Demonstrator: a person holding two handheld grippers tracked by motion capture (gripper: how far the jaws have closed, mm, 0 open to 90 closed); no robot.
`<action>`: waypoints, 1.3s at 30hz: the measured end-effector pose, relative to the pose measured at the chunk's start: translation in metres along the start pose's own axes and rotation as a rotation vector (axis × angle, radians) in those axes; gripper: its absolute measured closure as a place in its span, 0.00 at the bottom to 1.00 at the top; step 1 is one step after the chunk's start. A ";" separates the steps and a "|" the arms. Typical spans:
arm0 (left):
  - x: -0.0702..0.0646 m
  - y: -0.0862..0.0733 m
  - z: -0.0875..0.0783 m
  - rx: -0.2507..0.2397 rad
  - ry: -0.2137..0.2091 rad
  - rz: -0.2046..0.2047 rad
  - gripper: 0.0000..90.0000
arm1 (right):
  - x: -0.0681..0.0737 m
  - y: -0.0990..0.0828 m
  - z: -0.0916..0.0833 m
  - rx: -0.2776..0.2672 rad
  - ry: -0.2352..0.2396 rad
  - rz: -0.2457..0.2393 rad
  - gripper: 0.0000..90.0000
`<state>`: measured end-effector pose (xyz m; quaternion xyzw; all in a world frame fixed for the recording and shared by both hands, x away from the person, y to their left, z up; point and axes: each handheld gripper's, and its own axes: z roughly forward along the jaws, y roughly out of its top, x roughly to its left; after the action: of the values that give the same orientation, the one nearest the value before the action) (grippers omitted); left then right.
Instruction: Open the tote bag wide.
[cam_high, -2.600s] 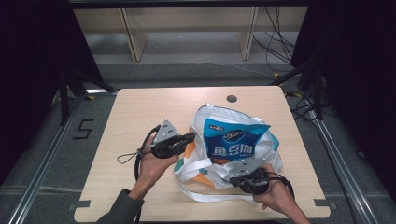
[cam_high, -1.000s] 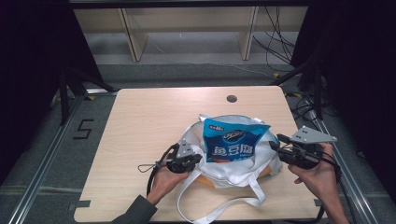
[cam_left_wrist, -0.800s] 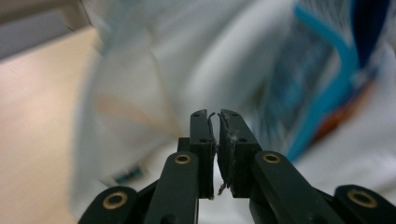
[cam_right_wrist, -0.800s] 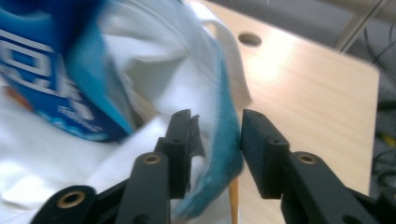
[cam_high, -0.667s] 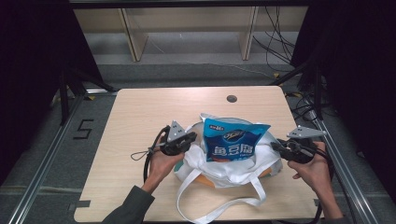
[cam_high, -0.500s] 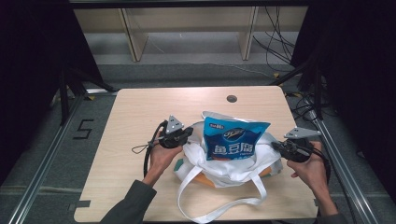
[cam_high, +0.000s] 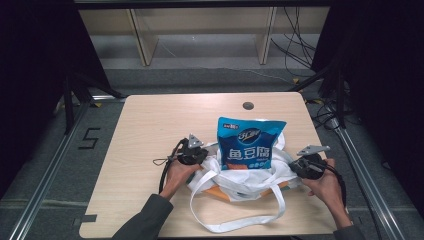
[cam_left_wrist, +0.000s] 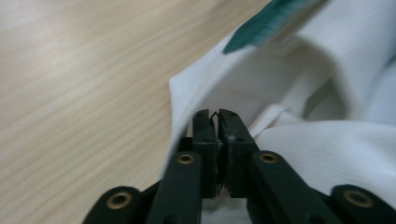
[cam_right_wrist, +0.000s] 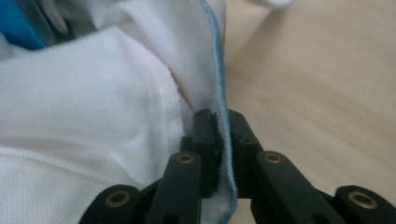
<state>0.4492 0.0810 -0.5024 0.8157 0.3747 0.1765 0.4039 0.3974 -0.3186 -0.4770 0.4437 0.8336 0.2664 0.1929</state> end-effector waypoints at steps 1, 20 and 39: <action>0.000 0.000 0.000 0.000 0.000 0.000 0.89 | 0.000 0.000 0.000 0.000 0.000 0.000 0.92; -0.067 -0.022 -0.039 0.033 -0.176 0.159 0.92 | 0.064 -0.009 -0.005 0.040 0.221 -0.167 1.00; -0.022 0.012 -0.056 -0.122 -0.013 0.093 0.84 | 0.045 -0.003 -0.014 -0.062 0.209 -0.071 0.91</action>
<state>0.4069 0.0896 -0.4582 0.8073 0.3221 0.2122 0.4467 0.3636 -0.2861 -0.4718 0.3773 0.8557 0.3300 0.1281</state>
